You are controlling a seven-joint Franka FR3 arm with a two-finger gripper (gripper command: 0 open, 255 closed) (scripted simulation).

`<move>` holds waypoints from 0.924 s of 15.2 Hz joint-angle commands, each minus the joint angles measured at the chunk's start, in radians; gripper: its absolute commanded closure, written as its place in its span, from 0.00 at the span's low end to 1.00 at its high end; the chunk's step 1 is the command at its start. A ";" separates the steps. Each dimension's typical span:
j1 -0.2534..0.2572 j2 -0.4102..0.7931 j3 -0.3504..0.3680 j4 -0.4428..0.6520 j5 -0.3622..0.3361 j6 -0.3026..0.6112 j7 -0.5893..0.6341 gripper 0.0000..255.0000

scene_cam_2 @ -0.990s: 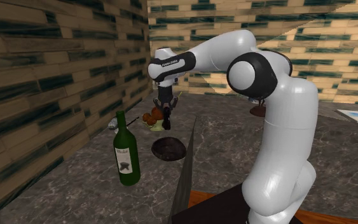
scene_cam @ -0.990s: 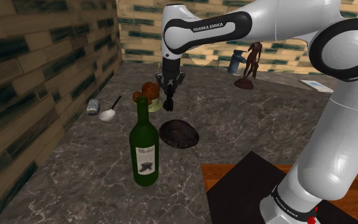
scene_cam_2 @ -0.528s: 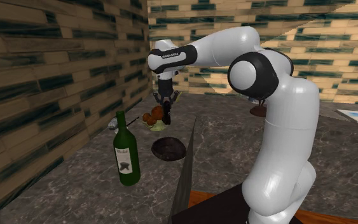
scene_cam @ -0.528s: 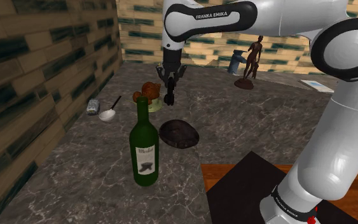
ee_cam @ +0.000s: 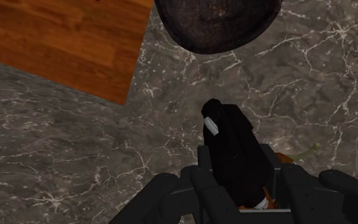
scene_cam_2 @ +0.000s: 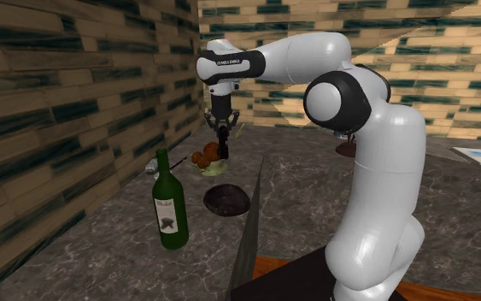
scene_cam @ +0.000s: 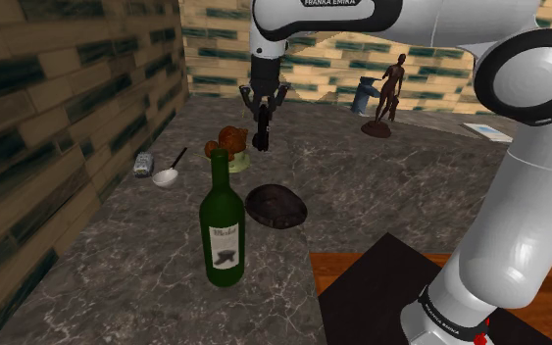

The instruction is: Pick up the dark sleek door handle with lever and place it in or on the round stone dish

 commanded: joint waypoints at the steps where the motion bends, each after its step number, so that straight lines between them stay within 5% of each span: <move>1: 0.000 0.003 0.000 0.033 0.000 -0.030 -0.002 1.00; 14: 0.059 -0.367 0.059 -0.293 0.072 -0.072 0.109 1.00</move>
